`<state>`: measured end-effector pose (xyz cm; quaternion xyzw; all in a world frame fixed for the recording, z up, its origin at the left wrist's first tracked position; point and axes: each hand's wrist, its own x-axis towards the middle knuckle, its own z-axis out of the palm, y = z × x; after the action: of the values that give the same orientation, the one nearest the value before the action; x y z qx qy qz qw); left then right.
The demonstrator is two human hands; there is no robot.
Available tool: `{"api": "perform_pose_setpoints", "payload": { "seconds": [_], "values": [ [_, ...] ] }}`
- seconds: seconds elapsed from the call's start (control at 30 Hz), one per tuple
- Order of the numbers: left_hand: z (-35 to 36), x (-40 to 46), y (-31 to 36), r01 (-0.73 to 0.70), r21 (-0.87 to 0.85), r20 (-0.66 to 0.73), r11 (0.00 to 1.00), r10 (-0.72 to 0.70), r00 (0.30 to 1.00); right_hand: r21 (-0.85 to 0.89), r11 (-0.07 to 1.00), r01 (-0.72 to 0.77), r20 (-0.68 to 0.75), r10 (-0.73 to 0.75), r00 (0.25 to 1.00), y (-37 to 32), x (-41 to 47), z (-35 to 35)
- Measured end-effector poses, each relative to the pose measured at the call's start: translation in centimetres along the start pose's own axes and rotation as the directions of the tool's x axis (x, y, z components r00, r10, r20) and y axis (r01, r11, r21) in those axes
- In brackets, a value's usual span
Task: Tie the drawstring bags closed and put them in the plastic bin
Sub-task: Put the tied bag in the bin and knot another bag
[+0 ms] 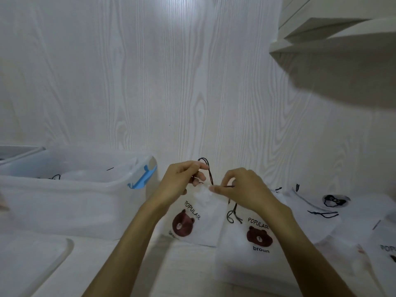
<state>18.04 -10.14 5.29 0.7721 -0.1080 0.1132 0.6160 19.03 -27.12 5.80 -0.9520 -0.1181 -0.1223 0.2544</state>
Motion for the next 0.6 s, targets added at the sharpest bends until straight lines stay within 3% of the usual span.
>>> {"api": "perform_pose_setpoints", "payload": {
  "seconds": [0.17,0.3,0.4,0.6],
  "values": [
    [1.0,0.0,-0.9,-0.019,0.06,0.077,0.998,0.014,0.997,-0.042,0.995,-0.091,0.08,0.094,0.992,0.3,-0.2,-2.4],
    [2.3,-0.1,-1.1,-0.058,0.111,0.14,0.992,0.042,0.989,0.265,0.961,-0.076,0.145,0.038,0.989,-0.8,-0.8,-3.6],
    [3.0,-0.5,-0.9,-0.048,0.122,0.322,0.991,0.006,0.947,0.372,0.926,-0.069,0.093,0.037,0.995,-1.6,-1.1,-3.5],
    [3.6,-1.0,-0.4,-0.077,0.192,0.506,0.978,-0.031,0.862,0.311,0.947,0.076,-0.079,-0.054,0.995,-3.1,-1.2,-2.7]
  ]
}}
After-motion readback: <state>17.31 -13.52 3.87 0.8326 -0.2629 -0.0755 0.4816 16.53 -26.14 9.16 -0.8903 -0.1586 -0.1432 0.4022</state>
